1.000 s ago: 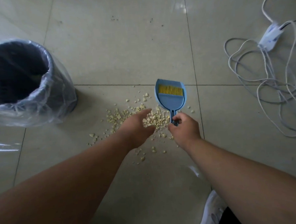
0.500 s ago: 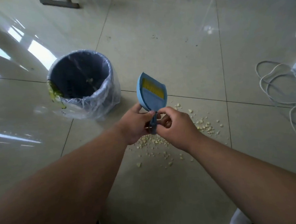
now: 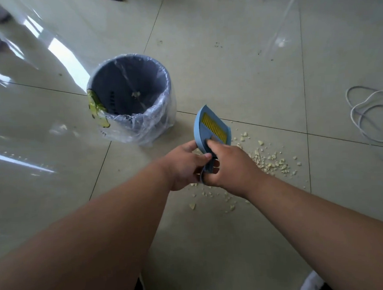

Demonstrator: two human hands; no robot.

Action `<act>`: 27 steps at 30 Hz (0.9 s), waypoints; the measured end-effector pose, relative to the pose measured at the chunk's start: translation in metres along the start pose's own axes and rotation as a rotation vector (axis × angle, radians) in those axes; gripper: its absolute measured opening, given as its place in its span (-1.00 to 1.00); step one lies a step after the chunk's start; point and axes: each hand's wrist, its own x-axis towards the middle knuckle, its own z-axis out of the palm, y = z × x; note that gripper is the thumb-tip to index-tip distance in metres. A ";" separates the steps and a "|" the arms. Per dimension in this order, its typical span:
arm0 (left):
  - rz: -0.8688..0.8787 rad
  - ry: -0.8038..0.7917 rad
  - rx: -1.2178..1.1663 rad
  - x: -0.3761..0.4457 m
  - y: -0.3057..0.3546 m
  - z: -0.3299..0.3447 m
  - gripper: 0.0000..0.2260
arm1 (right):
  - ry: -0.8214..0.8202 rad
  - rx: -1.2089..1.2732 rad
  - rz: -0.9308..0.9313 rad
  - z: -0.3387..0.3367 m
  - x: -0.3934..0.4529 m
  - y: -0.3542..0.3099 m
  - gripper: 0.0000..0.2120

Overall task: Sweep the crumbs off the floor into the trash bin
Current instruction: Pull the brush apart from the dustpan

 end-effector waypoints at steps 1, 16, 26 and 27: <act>0.000 -0.003 -0.006 -0.003 0.000 -0.001 -0.62 | 0.005 0.005 0.003 0.001 -0.002 -0.004 -0.59; 0.024 0.024 0.022 -0.035 0.004 0.012 -0.62 | 0.026 0.107 0.066 -0.012 -0.033 -0.027 -0.74; 0.040 0.042 -0.023 -0.016 0.016 0.021 -0.63 | 0.139 0.038 0.011 -0.012 -0.013 -0.004 -0.74; 0.035 0.042 -0.020 -0.014 0.016 0.021 -0.63 | 0.148 0.045 0.016 -0.010 -0.012 -0.002 -0.74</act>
